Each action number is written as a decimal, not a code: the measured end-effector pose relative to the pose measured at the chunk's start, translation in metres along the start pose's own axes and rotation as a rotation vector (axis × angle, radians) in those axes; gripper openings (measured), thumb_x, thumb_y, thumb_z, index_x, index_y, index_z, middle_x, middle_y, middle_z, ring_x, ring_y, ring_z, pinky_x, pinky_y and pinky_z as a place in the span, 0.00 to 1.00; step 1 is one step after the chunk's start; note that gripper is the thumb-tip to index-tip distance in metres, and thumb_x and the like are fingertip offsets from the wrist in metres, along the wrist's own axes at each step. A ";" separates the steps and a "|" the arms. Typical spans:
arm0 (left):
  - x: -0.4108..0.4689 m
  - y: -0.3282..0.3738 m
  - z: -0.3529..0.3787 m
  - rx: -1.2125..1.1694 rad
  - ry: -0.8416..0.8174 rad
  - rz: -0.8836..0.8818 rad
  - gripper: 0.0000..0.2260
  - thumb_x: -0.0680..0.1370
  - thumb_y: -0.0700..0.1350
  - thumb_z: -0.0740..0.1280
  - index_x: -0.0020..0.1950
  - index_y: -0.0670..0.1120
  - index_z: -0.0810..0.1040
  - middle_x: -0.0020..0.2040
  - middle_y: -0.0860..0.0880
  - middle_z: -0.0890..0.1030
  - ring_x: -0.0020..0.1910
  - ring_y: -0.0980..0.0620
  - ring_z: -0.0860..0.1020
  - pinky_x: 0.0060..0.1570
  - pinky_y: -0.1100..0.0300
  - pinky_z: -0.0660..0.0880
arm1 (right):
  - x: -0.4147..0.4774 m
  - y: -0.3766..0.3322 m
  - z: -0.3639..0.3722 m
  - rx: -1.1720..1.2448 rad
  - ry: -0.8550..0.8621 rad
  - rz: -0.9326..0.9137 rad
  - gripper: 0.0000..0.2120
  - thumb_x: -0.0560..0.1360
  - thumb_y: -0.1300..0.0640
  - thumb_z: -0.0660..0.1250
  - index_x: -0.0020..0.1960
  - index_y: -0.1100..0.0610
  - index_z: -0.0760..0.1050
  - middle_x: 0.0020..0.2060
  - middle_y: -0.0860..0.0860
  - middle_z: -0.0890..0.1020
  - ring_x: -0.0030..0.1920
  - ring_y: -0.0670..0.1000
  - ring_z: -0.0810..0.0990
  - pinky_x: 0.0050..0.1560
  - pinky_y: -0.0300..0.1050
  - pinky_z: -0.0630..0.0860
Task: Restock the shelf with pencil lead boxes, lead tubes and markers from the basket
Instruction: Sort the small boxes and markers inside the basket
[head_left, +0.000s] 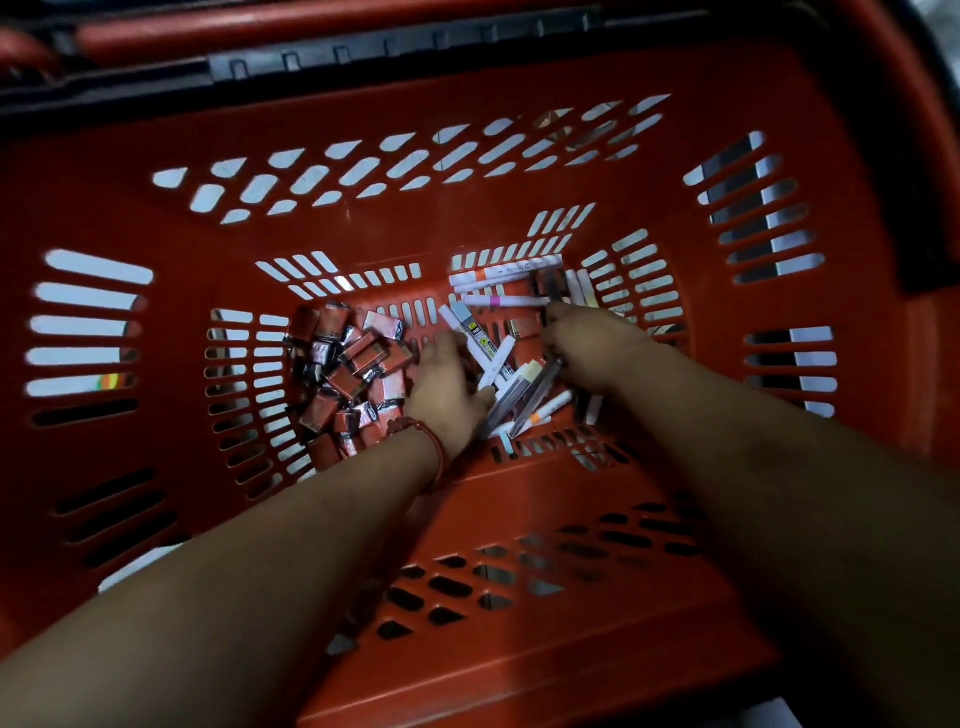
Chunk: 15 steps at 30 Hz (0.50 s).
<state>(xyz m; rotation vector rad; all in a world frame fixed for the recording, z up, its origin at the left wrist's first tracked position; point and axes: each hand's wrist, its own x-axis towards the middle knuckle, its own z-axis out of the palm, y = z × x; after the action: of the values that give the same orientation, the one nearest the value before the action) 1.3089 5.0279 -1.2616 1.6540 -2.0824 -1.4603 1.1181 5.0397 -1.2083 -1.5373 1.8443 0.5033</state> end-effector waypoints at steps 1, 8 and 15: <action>-0.001 0.000 0.000 0.021 -0.023 0.028 0.21 0.70 0.41 0.73 0.59 0.51 0.69 0.52 0.45 0.78 0.48 0.45 0.79 0.51 0.48 0.79 | -0.002 0.000 -0.001 -0.001 -0.021 -0.004 0.13 0.77 0.60 0.65 0.62 0.58 0.75 0.58 0.55 0.79 0.54 0.56 0.80 0.58 0.50 0.77; 0.000 0.002 -0.006 0.210 -0.196 0.235 0.13 0.73 0.37 0.70 0.58 0.44 0.79 0.47 0.44 0.79 0.45 0.46 0.76 0.45 0.56 0.72 | -0.013 0.009 -0.010 0.005 0.031 -0.088 0.16 0.75 0.57 0.70 0.63 0.51 0.76 0.58 0.54 0.81 0.57 0.57 0.80 0.58 0.51 0.77; 0.006 0.006 -0.014 0.180 -0.303 0.158 0.13 0.76 0.38 0.70 0.60 0.47 0.82 0.51 0.49 0.83 0.50 0.49 0.81 0.47 0.62 0.73 | -0.012 0.017 -0.023 0.176 0.177 0.030 0.05 0.79 0.55 0.67 0.52 0.55 0.78 0.46 0.53 0.80 0.45 0.53 0.77 0.43 0.45 0.70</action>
<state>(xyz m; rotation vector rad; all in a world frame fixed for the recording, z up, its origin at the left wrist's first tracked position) 1.3106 5.0148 -1.2524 1.3498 -2.5068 -1.5965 1.0965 5.0368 -1.1865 -1.4761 1.9902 0.2167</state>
